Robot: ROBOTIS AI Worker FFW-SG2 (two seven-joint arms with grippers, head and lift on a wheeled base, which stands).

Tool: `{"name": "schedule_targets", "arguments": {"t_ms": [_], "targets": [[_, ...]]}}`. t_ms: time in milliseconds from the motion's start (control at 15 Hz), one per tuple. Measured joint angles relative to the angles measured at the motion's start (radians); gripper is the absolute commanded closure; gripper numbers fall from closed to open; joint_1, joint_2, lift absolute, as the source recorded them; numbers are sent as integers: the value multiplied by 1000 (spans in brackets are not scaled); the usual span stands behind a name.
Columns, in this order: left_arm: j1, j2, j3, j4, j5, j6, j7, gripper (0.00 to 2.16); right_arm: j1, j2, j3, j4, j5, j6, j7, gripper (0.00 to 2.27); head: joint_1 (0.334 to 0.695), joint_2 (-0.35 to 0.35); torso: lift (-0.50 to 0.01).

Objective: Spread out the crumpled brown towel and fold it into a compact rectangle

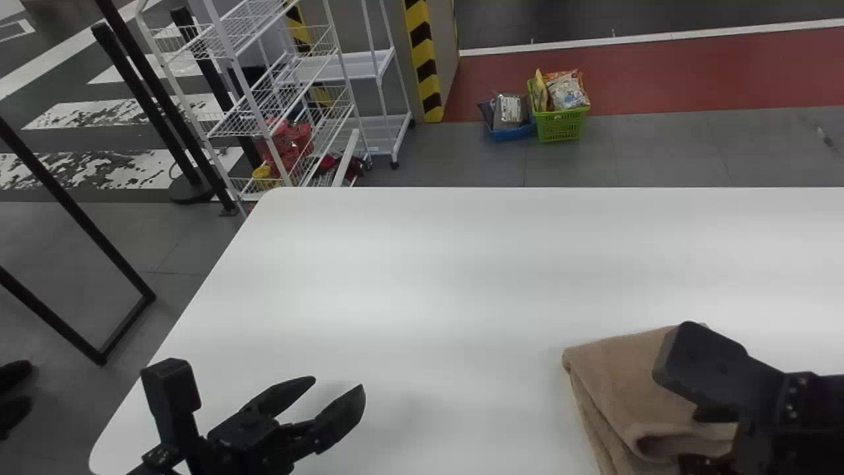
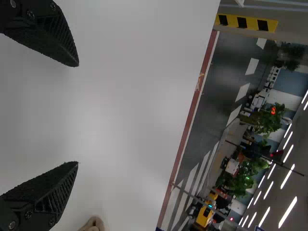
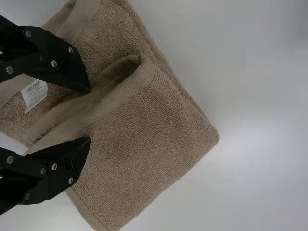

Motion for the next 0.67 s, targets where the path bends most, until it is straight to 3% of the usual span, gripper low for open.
{"name": "schedule_targets", "arguments": {"t_ms": [400,467,667], "targets": [[0,0,5,6,3,-15,-3,83,-16,23,-46,-11,-89,25,0,977,695,277,-127],[0,0,5,5,3,-17,-3,83,-19,26,-50,-13,-97,26,0,1133,695,278,-127],[0,0,5,4,3,-17,-3,83,-24,32,-61,-14,-118,27,0,1146,695,280,-127]]}}
